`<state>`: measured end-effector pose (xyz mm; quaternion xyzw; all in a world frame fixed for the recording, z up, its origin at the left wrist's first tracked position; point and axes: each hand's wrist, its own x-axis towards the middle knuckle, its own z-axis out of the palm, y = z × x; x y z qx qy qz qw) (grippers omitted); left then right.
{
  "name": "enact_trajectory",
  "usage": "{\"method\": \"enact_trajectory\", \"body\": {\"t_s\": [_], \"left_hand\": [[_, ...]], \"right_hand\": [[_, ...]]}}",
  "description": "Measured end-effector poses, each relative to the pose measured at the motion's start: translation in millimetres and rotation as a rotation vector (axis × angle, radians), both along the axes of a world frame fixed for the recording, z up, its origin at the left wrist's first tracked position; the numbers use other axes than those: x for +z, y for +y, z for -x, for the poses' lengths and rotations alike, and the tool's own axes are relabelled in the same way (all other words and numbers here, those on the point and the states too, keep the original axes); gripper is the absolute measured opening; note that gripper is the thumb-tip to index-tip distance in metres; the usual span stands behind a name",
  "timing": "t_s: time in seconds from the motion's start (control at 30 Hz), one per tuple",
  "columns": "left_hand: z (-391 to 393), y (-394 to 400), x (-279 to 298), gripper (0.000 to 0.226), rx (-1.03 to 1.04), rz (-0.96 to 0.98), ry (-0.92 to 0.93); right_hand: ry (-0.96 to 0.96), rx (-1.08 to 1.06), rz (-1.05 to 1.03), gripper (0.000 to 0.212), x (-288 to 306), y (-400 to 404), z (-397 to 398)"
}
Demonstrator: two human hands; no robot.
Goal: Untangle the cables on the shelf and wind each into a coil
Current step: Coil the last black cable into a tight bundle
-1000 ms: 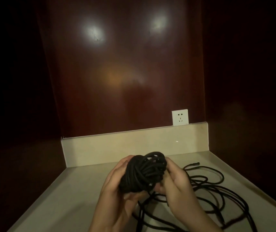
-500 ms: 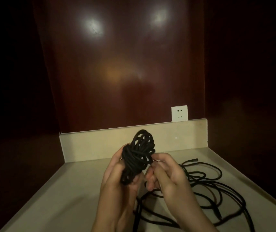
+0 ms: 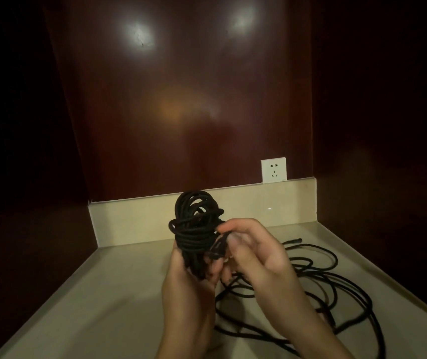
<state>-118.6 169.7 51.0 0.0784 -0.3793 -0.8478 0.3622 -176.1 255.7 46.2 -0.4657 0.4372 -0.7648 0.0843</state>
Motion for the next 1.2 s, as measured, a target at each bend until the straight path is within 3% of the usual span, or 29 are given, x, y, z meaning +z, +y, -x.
{"method": "enact_trajectory", "body": {"t_s": [0.17, 0.37, 0.57, 0.73, 0.87, 1.1, 1.2], "left_hand": [[0, 8, 1, 0.021, 0.054, 0.061, 0.046], [-3, 10, 4, 0.075, 0.234, 0.276, 0.100], [-10, 15, 3, 0.054, 0.133, 0.399, 0.205], [-13, 18, 5, 0.046, 0.208, 0.538, 0.145], [-17, 11, 7, 0.041, 0.217, 0.586, 0.157], [-18, 10, 8, 0.034, 0.249, 0.609, 0.169], [-18, 17, 9, 0.029, 0.333, 0.690, 0.168]], "right_hand": [[0.008, -0.018, 0.095, 0.010, -1, -8, -5], [-0.072, -0.149, 0.165, 0.017, 2, -10, -7], [-0.147, -0.308, 0.223, 0.029, 4, -8, -12], [-0.093, -0.339, 0.197, 0.022, 8, -4, -16], [0.101, -0.535, 0.068, 0.012, 3, 0, -9], [0.257, -0.603, -0.026, 0.019, 10, 9, -12], [0.441, -0.763, -0.115, 0.025, 6, 11, -8]]}}
